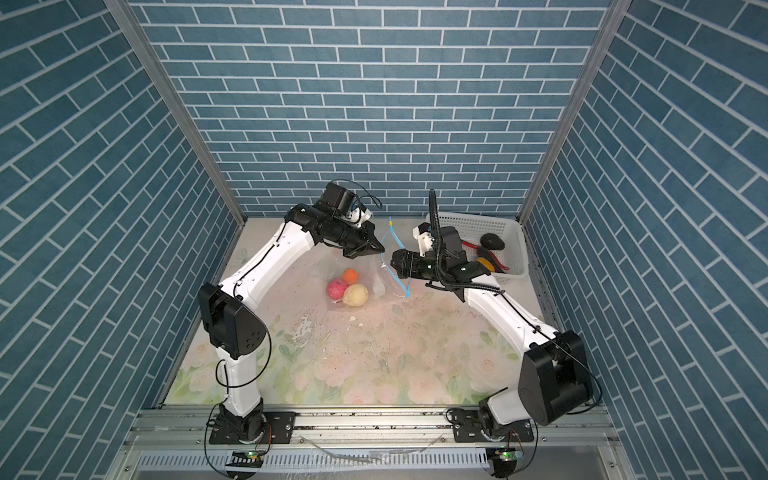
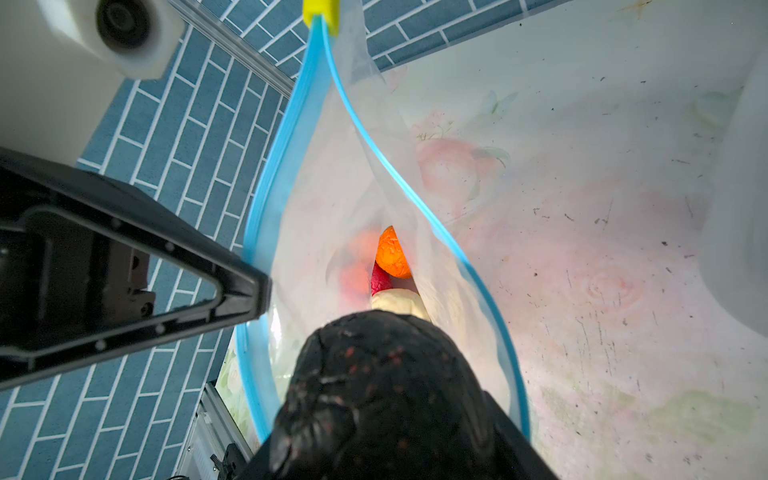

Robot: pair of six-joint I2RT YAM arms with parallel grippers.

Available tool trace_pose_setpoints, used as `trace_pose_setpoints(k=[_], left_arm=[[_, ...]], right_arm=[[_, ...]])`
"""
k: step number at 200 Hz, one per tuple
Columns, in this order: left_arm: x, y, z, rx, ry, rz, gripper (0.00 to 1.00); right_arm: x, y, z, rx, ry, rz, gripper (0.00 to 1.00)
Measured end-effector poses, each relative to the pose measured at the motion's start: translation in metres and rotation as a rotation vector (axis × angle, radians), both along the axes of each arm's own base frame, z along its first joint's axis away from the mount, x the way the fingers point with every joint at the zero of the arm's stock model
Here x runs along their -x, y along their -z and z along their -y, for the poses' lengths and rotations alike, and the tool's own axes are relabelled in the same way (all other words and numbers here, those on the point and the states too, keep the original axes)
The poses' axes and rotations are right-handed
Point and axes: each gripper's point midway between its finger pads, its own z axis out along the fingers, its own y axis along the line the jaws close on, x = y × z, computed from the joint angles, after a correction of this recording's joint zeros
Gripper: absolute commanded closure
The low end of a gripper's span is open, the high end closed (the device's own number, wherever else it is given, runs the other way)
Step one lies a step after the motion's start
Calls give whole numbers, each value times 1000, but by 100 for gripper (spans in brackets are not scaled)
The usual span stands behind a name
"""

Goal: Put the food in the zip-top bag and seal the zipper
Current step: 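Lower the dark avocado into the bag and open right gripper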

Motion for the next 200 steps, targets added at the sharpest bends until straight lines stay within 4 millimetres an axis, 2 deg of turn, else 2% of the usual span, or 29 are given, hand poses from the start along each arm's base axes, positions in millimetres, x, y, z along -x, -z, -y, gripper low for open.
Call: trace_pose_setpoints(k=[90, 200], left_arm=[[0, 0, 0, 0, 1, 0, 100], [0, 0, 0, 0, 1, 0, 100]], right_arm=[[0, 3, 0, 5, 1, -7, 46], [-2, 5, 0, 24, -1, 10, 34]])
